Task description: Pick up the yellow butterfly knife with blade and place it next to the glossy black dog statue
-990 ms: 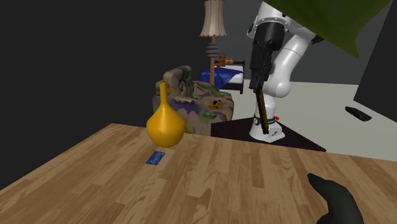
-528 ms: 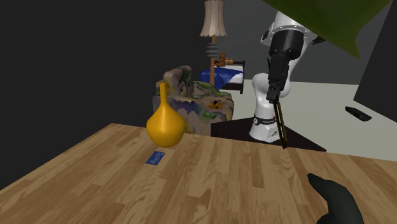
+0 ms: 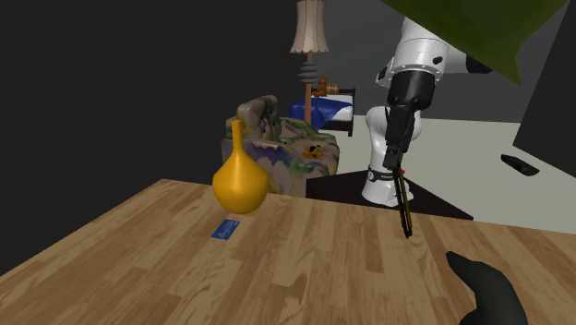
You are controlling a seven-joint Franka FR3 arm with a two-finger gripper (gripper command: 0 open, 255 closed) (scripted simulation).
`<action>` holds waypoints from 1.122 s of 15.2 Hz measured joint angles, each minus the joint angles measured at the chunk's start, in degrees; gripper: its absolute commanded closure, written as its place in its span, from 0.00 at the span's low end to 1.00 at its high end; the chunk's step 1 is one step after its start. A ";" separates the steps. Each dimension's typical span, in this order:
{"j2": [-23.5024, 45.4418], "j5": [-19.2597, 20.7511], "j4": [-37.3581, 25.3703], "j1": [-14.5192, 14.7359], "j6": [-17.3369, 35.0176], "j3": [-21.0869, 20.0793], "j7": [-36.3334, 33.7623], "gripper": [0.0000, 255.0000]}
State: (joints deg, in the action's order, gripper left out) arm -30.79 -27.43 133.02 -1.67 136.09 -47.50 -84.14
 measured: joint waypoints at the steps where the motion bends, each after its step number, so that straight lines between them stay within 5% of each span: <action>1: 0.25 -0.12 0.56 -0.02 0.79 -0.28 0.10 1.00; 17: 6.28 -1.01 8.42 -1.80 14.77 -7.21 -0.18 1.00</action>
State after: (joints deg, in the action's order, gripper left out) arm -24.51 -28.44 141.44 -3.48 150.85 -54.70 -84.32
